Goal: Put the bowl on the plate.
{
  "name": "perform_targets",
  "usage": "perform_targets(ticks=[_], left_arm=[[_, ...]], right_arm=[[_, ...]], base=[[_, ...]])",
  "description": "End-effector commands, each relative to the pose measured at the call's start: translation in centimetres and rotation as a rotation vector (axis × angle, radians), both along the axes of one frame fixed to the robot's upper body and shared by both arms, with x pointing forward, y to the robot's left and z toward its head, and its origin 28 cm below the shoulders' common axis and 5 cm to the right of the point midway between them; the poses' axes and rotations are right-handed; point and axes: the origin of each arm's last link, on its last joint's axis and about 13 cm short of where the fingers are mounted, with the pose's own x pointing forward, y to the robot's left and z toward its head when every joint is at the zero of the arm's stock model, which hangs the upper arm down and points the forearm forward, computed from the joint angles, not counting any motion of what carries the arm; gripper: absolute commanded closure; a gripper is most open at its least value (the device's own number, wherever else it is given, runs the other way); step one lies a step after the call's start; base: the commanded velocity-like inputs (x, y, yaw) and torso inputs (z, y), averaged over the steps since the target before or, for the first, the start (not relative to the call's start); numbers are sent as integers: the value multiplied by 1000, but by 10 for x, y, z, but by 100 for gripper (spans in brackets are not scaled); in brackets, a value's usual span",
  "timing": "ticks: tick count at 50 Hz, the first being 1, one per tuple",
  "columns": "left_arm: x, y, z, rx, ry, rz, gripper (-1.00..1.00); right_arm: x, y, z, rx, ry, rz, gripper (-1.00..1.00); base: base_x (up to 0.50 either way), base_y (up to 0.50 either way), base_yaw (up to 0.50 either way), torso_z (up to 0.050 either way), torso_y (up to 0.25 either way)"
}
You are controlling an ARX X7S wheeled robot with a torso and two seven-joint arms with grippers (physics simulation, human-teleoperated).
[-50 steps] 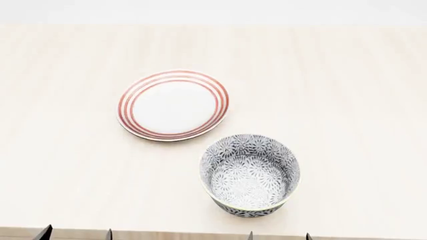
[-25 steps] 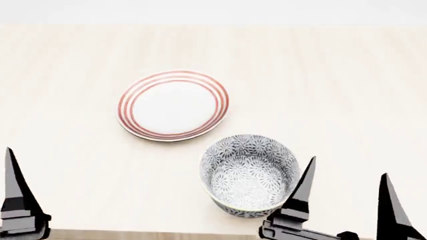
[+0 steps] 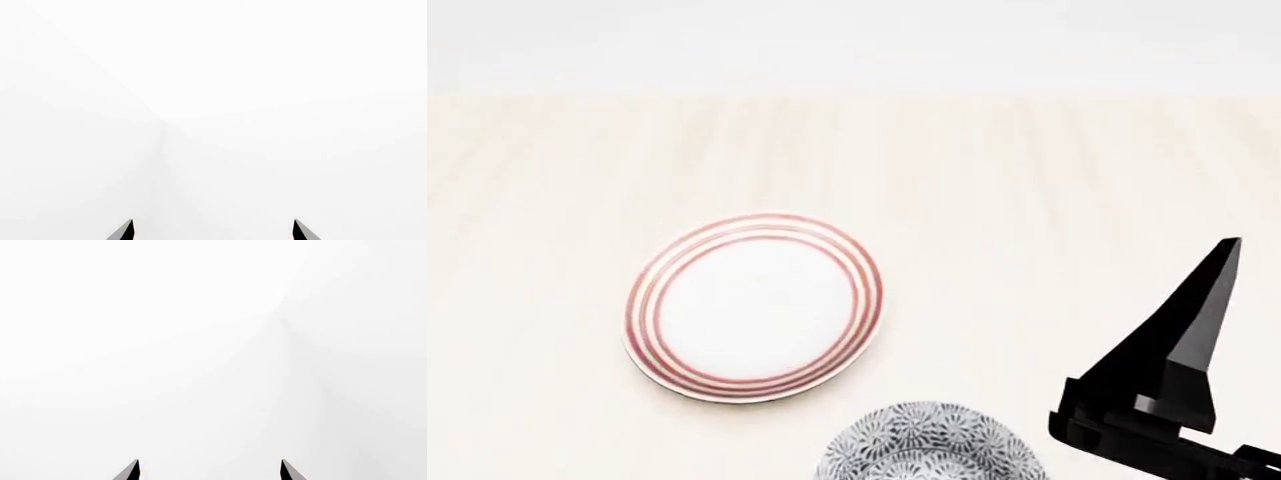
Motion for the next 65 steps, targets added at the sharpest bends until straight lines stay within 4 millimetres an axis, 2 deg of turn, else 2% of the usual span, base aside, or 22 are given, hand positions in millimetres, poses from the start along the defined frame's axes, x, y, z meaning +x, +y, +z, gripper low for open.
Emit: perform_targets(ticks=[1,6,11,12,14,16,17,18,20,22,25,26,28,38,44,65], left_arm=[[1,4,-2,-8,0,29,-100],[3,3,-4,-14,23,17,-100],[12,-8,-20,-67,222,-106,-100],[16,-12,-28,-63,311,-133,-100],[19,-18,-35,-122,368,-177,-100],[25,-31,-48,-92,504,-239,-100],[25,-31,-48,-92,504,-239,-100],[27,-42,-59,-68,596,-292,-100],[28,-57,-69,-46,679,-383,-100],[29,-64,-74,-29,729,-418,-100],[29,-64,-74,-29,729,-418,-100],[32,-80,-77,-30,804,-509,-100],[33,-89,-74,-38,835,-584,-100],[37,-107,-69,-65,890,-701,-100],[39,-116,-66,-143,957,-785,-100],[45,-124,-63,-266,1031,-815,-100]], right_arm=[[-3,-1,4,-17,-14,-13,-100],[-2,0,2,-25,-7,-9,-100],[-2,1,2,-39,-1,-2,-100],[-2,2,1,-42,0,1,-100],[-2,2,0,-44,5,4,-100],[-2,2,0,-47,7,7,-100],[-2,2,0,-47,7,7,-100],[-2,2,0,-48,11,10,-100],[-2,3,-1,-50,15,15,-100],[-2,3,-1,-50,15,16,-100],[-2,3,-1,-50,15,16,-100],[-3,4,-2,-54,18,24,-100],[-3,4,-2,-57,20,30,-100],[-5,6,-4,-64,25,48,-100],[-4,6,-6,-67,33,52,-100],[-3,8,-12,-75,56,67,-100]], base=[[293,0,0,0,0],[66,0,0,0,0],[0,0,0,0,0],[0,0,0,0,0],[0,0,0,0,0],[0,0,0,0,0],[0,0,0,0,0],[0,0,0,0,0],[0,0,0,0,0],[0,0,0,0,0],[0,0,0,0,0],[0,0,0,0,0],[0,0,0,0,0],[0,0,0,0,0],[0,0,0,0,0],[0,0,0,0,0]])
